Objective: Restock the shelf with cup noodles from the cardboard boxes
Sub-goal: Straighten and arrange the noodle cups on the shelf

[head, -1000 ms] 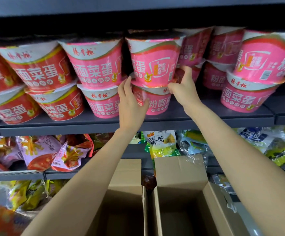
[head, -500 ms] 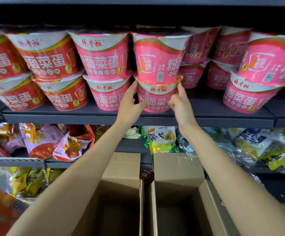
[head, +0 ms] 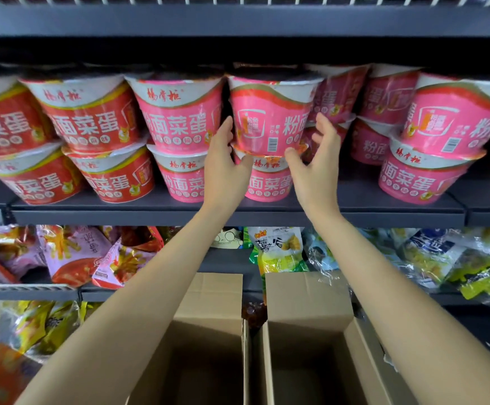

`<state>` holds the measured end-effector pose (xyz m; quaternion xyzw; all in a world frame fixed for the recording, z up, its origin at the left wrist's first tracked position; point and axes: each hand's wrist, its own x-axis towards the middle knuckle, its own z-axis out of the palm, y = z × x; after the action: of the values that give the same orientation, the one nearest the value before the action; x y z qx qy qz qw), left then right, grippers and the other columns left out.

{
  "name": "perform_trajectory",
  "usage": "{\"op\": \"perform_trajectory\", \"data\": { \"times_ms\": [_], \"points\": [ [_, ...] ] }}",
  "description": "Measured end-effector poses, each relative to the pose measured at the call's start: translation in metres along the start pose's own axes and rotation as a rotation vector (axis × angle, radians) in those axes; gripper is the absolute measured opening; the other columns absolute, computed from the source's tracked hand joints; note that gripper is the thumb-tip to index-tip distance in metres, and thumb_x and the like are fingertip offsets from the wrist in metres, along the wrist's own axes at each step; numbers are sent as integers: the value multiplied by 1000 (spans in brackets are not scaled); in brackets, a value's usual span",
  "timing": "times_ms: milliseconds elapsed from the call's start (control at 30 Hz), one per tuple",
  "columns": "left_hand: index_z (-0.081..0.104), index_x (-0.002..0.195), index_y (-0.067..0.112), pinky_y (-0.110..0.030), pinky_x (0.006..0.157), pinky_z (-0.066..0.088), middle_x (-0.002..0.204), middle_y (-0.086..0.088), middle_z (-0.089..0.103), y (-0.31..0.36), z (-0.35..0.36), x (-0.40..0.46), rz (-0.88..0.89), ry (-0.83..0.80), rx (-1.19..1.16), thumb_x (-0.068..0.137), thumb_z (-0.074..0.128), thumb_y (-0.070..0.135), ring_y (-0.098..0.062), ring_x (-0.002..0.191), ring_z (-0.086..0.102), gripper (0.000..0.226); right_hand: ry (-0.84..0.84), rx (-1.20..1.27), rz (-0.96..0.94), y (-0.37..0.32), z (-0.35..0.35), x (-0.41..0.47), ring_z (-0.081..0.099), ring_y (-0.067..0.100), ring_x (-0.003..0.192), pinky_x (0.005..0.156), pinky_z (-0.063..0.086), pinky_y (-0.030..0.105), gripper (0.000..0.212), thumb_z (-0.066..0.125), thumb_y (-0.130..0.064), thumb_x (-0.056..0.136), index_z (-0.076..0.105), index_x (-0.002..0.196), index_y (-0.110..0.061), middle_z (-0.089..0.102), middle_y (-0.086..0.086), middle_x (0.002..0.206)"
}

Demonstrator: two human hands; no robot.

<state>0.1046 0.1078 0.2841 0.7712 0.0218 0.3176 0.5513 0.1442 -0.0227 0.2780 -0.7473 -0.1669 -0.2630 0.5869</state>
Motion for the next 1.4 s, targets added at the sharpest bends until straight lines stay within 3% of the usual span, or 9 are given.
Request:
{"op": "perform_trajectory", "data": {
  "times_ms": [233,400,533,667,800,1033,1200,1300,1400],
  "points": [
    [21,150,27,-43,99,46,140,-1,47,11,15,20,-113,-148,40,71,49,12,-17,123,50,85,-151,23,26,-4,7,24,34,13,137,113,31,35,91,62,-40,80,12,152,-15,32,2,151],
    [26,148,17,-26,108,31,147,0,39,14,21,-18,77,-177,114,81,50,-4,-13,136,34,75,-220,133,155,7,-14,55,46,5,123,108,39,27,108,80,-52,66,17,148,-19,42,-2,139],
    [28,147,13,-19,106,28,149,-2,36,14,12,17,-45,-43,95,84,56,2,-14,136,34,70,-149,-224,163,11,-9,63,13,31,143,118,15,44,130,85,-54,57,2,152,-22,11,18,153],
    [18,151,18,-41,106,42,142,-7,47,27,17,46,-209,-172,-15,75,58,11,-24,127,47,87,-113,-165,118,13,-4,69,16,28,145,118,14,46,139,86,-56,52,-5,152,-22,12,15,157],
    [33,146,25,-39,101,45,136,1,48,22,14,34,-64,-132,16,72,58,22,-13,120,51,78,-359,152,189,23,-20,78,38,3,129,103,37,16,111,81,-35,70,6,151,-21,35,0,150],
    [32,143,24,-18,97,35,143,5,36,6,11,15,64,-42,66,82,66,8,-3,124,38,72,-410,149,199,17,-27,85,48,2,117,91,42,13,89,79,-39,67,34,142,-20,51,-10,131],
    [14,152,24,-27,105,38,140,11,42,6,10,25,-62,-197,-49,86,64,10,-5,127,43,84,-400,149,196,21,-28,87,44,11,130,108,40,40,126,86,-59,47,17,147,-25,43,-3,145],
    [23,148,30,-20,97,43,130,16,49,-1,12,23,-12,-161,-35,80,65,13,4,116,48,82,-500,138,169,20,-20,87,46,11,129,107,42,41,128,88,-52,49,14,149,-23,44,-1,144],
    [22,147,37,-40,103,45,141,5,44,-9,13,24,27,-137,31,72,65,30,-11,129,44,86,-503,83,125,19,-13,87,45,10,130,108,40,40,126,86,-50,54,11,151,-23,42,-2,145]
  ]
}}
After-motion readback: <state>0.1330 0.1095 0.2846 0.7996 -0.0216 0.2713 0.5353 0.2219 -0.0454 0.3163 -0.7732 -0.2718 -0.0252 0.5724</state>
